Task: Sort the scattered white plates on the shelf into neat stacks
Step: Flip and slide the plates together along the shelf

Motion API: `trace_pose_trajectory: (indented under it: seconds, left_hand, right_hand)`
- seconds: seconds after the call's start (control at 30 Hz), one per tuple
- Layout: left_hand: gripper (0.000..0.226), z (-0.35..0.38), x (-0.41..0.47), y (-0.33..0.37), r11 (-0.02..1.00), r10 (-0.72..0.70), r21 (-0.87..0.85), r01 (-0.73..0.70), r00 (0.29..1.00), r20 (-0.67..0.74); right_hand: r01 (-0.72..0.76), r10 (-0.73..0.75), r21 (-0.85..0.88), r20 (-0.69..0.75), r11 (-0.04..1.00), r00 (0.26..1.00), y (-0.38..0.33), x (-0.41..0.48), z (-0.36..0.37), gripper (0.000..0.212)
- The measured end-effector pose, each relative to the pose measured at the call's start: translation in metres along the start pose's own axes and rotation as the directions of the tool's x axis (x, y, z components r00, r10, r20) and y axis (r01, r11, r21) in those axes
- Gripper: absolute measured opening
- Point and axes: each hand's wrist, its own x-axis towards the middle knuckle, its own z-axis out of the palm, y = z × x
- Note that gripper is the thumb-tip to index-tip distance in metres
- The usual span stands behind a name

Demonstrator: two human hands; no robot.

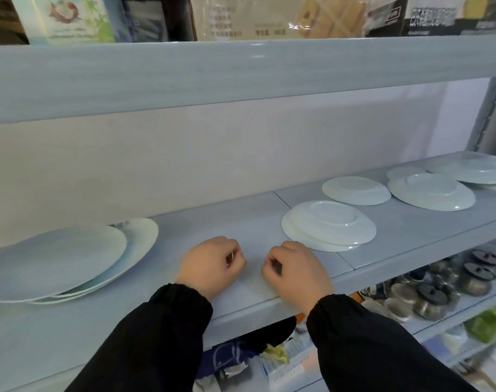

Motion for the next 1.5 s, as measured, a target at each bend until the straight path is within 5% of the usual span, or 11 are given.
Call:
trace_pose_trajectory:
  seconds: [0.23, 0.5, 0.63, 0.73, 0.8, 1.3, 1.5]
  left_hand:
    - [0.028, 0.003, -0.002, -0.016, 0.99, -0.088, -0.116, 0.079, 0.994, -0.068]
    - [0.024, 0.004, -0.003, -0.022, 0.979, -0.165, -0.132, 0.155, 0.984, -0.071]
    - [0.021, 0.004, -0.002, -0.021, 0.979, -0.169, -0.132, 0.155, 0.98, -0.102]
    - [0.022, 0.005, -0.002, -0.021, 0.979, -0.175, -0.123, 0.163, 0.98, -0.099]
    - [0.026, 0.006, -0.001, -0.022, 0.977, -0.187, -0.124, 0.173, 0.977, -0.106]
    - [0.029, 0.003, -0.001, -0.023, 0.961, -0.266, -0.111, 0.253, 0.957, -0.119]
    - [0.039, 0.004, -0.001, -0.021, 0.95, -0.292, -0.161, 0.267, 0.944, -0.156]
  right_hand:
    - [0.069, -0.068, 0.005, -0.076, 0.998, 0.995, 0.005, 0.001, 0.007, 0.023]
    - [0.16, -0.176, 0.201, 0.062, 0.966, 0.983, 0.02, 0.0, -0.014, 0.017]
    - [0.228, -0.229, -0.054, -0.027, 0.972, 0.973, 0.067, 0.021, -0.057, 0.034]
    - [-0.015, 0.093, -0.326, 0.224, 0.945, 0.97, 0.109, 0.041, -0.087, 0.074]
    - [-0.089, 0.212, -0.359, 0.319, 0.929, 0.924, 0.126, 0.043, -0.092, 0.085]
    - [0.372, -0.046, -0.639, 0.466, 0.674, 0.884, 0.086, 0.051, -0.104, 0.051]
    - [0.261, -0.12, -0.728, 0.241, 0.634, 0.963, 0.091, 0.074, -0.121, 0.057]
